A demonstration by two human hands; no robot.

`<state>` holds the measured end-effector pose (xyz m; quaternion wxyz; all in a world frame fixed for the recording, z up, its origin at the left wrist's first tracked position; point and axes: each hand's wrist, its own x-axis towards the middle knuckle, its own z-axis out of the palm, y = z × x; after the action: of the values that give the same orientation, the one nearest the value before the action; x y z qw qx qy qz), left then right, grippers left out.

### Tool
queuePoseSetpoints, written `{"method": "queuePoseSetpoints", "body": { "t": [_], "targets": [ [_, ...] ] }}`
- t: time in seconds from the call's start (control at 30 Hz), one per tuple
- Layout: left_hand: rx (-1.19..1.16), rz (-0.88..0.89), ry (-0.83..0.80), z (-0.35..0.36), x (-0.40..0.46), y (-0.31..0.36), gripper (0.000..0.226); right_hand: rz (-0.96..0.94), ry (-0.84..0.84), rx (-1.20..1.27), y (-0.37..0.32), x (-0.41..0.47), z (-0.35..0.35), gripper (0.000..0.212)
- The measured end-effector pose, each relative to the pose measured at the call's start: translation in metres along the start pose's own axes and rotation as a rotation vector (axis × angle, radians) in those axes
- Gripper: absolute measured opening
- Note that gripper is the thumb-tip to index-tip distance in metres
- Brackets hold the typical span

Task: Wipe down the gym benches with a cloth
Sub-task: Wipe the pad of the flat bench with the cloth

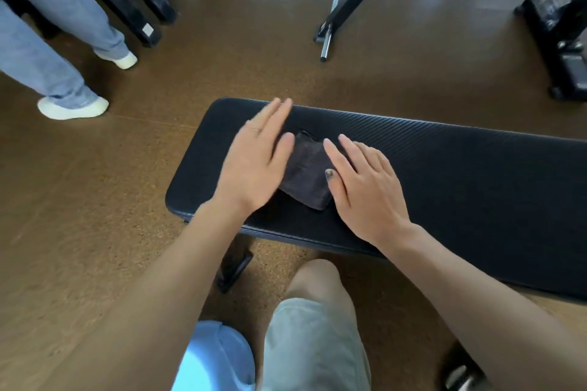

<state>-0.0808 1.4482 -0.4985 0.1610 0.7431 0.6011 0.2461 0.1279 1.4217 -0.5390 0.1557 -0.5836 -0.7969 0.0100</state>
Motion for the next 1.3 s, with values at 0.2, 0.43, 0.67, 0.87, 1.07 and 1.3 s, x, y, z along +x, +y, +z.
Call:
{"method": "queuePoseSetpoints", "body": {
  "t": [0.2,0.43,0.67,0.87,1.07,1.3],
  "targets": [
    [0.125,-0.808,0.075,-0.028,-0.036,-0.081,0.056,-0.137,-0.284,-0.008,-0.054,0.032,0.014,0.059],
    [0.176,-0.847,0.173,-0.018,-0.033,-0.089,0.046,-0.084,-0.328,-0.016,-0.057,0.096,0.036,0.057],
    [0.185,-0.836,0.205,-0.014,-0.035,-0.092,0.043,-0.222,-0.324,0.019,-0.089,0.046,0.025,0.059],
    [0.19,-0.849,0.207,-0.012,-0.034,-0.091,0.04,-0.422,-0.396,0.055,-0.078,0.046,0.021,0.057],
    [0.191,-0.862,0.213,-0.012,-0.033,-0.091,0.038,-0.223,-0.347,0.032,-0.091,0.162,0.059,0.054],
    [0.224,-0.883,0.194,-0.012,-0.03,-0.089,0.036,-0.527,-0.389,0.052,-0.125,0.114,0.056,0.057]
  ]
}}
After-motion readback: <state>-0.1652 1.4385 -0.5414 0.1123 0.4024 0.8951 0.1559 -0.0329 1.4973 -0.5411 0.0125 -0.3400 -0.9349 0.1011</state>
